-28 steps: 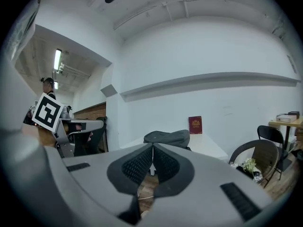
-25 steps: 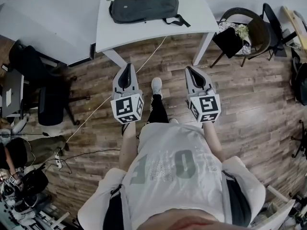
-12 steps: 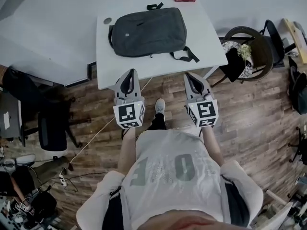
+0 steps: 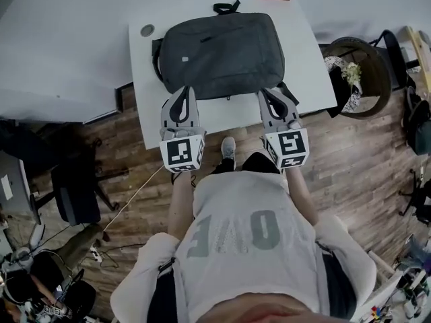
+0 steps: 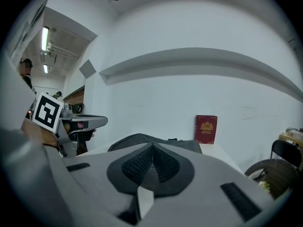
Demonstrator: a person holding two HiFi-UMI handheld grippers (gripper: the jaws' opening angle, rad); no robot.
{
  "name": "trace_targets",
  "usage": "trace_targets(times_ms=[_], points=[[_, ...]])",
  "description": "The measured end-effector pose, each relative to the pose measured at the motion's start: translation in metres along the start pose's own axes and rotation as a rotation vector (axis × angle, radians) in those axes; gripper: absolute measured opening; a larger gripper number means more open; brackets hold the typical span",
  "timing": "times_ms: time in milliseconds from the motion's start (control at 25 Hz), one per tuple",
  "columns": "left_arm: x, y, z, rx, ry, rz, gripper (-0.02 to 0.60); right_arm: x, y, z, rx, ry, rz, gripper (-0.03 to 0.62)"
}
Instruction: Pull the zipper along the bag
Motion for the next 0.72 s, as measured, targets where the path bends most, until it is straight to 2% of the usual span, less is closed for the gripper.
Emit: trace_targets(times_ms=[240, 400, 640, 720], points=[[-0.016, 0.008, -0.024, -0.017, 0.043, 0.001, 0.026, -0.010, -0.013, -0.027, -0.020, 0.055, -0.038, 0.028], [-0.020, 0.005, -0.031, -0.010, 0.060, -0.008, 0.026, -0.012, -0.021, -0.040, 0.004, 0.068, -0.030, 0.028], [-0.021, 0.011, -0.037, 0.107, 0.037, 0.032, 0.026, -0.008, -0.025, -0.054, 0.079, 0.057, 0.005, 0.028], [-0.022, 0.011, -0.039, 0.123, 0.047, 0.015, 0.026, -0.007, -0.028, -0.057, 0.089, 0.059, 0.011, 0.028]])
Point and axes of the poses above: the fingertips, and each gripper's own axes: z backward along the fingers, y to its left, x out of its top, the point moved 7 cm from there along z, backward along the fingers
